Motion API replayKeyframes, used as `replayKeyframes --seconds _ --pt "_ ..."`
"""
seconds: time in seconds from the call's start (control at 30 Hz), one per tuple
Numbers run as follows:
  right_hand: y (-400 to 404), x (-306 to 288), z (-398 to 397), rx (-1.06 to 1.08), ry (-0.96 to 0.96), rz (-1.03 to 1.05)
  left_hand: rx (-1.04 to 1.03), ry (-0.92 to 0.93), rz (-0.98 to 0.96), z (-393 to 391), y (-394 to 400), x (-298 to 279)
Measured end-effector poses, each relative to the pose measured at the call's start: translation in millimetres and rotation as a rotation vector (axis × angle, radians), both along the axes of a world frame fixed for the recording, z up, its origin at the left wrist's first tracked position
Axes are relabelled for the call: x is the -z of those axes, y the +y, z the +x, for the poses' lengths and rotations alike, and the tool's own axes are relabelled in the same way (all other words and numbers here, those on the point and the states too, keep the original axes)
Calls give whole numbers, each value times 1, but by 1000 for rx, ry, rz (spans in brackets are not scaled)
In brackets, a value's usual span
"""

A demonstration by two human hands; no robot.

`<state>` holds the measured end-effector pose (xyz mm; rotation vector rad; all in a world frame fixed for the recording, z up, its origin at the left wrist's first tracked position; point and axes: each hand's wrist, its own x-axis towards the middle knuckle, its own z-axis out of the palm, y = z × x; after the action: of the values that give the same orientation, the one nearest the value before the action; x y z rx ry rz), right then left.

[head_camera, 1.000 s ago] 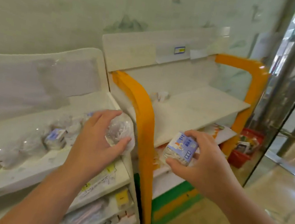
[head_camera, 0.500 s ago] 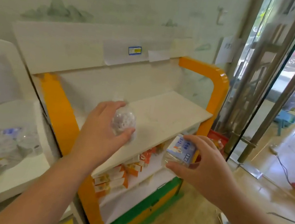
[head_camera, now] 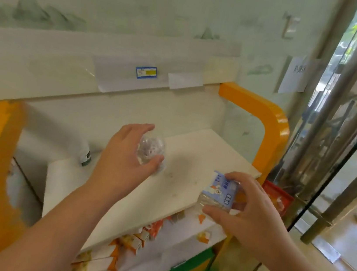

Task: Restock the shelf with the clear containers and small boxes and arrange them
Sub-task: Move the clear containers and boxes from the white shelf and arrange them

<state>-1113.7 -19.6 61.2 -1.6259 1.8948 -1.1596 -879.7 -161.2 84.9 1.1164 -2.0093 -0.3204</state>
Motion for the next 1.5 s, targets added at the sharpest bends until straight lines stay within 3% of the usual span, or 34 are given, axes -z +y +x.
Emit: replayKeyframes --seconds 0.33,0.5,0.7,1.0,1.23,1.5 --pt "-97 8 -117 -250 17 -40 -275 3 17 -76 -38 18" --pt "-148 27 -129 -333 -91 -27 -352 -24 77 -84 -70 42" --pt "-210 37 -132 -362 -45 -59 -348 -41 145 -85 -147 63" --pt "-291 61 -140 -323 257 -13 -355 -121 210 -86 -212 101" --pt "-348 69 -149 -379 657 82 -373 -99 195 -87 -234 115" --pt "-400 65 -130 -522 843 103 -421 -97 177 -81 -226 114"
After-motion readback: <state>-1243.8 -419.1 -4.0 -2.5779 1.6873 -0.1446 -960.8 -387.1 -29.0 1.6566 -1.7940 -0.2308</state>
